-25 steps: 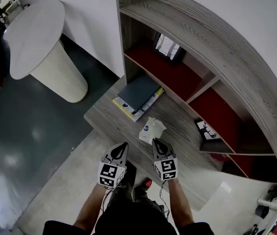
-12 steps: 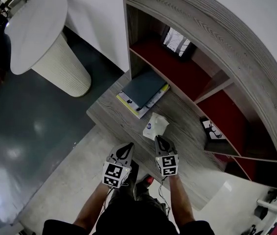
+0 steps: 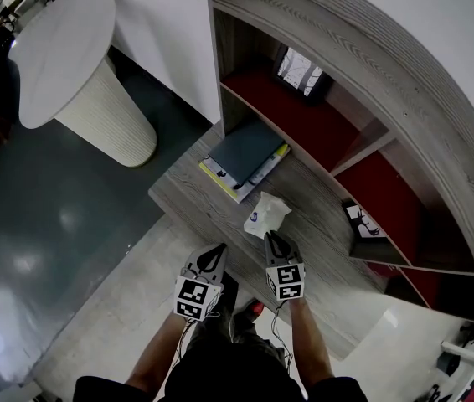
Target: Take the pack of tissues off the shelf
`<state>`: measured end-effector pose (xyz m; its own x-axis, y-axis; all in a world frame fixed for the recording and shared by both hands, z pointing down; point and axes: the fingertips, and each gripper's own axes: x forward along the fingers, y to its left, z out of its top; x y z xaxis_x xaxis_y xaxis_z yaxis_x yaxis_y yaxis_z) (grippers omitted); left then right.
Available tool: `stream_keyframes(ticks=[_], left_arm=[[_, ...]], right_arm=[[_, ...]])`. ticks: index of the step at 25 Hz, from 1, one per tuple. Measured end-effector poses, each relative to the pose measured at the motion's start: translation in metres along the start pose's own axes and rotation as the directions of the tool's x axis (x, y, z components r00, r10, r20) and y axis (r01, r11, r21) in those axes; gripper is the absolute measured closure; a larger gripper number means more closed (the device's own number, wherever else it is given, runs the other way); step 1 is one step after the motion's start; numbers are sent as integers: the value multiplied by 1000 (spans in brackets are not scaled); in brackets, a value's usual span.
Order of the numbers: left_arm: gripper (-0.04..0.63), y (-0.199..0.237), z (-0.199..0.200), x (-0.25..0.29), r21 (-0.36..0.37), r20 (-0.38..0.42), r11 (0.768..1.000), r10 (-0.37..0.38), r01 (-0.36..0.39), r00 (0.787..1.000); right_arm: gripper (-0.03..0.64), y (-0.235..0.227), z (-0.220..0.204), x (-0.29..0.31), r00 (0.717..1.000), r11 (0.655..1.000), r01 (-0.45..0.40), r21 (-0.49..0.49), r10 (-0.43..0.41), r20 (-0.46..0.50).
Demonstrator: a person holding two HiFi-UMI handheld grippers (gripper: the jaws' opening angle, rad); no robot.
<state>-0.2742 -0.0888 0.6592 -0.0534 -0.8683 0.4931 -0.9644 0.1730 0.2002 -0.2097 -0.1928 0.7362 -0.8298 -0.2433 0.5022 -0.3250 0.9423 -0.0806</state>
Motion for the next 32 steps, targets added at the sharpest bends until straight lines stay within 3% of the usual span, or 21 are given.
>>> stream_keyframes(ticks=[3, 5, 7, 21, 32], left_arm=[[588, -2, 0, -1, 4, -6, 1000, -1, 1, 1000], [588, -4, -1, -1, 5, -8, 1000, -5, 5, 1000], [588, -5, -1, 0, 7, -11, 1000, -7, 7, 1000], [588, -26, 5, -4, 34, 9, 999, -28, 28, 1000], [588, -45, 29, -21, 58, 81, 998, -21, 16, 997]], right_arm=[[576, 3, -10, 2, 999, 1000, -23, 17, 24, -37], [466, 6, -17, 2, 997, 999, -47, 21, 48, -61], [446, 8, -21, 0, 996, 998, -53, 27, 55, -67], [445, 4, 3, -31, 999, 999, -27, 36, 27, 17], [448, -8, 44, -85, 991, 999, 22, 43, -27, 131]])
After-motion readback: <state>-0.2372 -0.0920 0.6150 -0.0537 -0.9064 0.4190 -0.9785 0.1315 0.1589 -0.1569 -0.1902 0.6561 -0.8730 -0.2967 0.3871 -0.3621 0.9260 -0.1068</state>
